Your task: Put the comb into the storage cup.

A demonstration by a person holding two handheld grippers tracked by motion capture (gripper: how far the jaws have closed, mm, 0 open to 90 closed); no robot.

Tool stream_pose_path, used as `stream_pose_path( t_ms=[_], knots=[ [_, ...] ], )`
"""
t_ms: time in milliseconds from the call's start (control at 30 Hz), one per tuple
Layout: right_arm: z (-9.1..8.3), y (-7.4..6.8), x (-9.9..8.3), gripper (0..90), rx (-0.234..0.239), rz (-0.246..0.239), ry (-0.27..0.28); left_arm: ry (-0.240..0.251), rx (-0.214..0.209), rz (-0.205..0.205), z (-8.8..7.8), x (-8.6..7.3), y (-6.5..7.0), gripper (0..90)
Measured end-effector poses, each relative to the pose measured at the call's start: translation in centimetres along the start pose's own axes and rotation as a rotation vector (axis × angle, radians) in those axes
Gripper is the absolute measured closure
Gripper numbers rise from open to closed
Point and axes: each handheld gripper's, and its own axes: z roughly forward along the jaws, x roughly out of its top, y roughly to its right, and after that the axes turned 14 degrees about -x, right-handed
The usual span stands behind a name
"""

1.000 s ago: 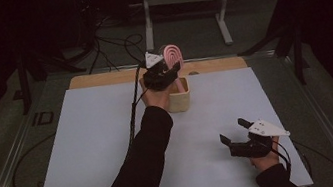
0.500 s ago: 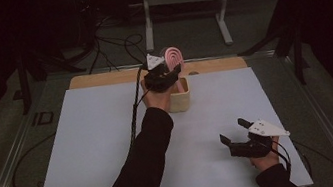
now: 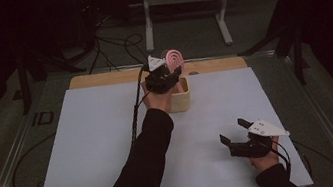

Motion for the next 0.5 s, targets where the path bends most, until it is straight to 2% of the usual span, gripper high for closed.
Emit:
stream_pose_path(
  t_ms=[500],
  knots=[
    [0.05,0.02,-0.04,9.2,0.003,0.001,-0.002,-0.024,0.004,0.004,0.33,-0.44,-0.16,64.4]
  ],
)
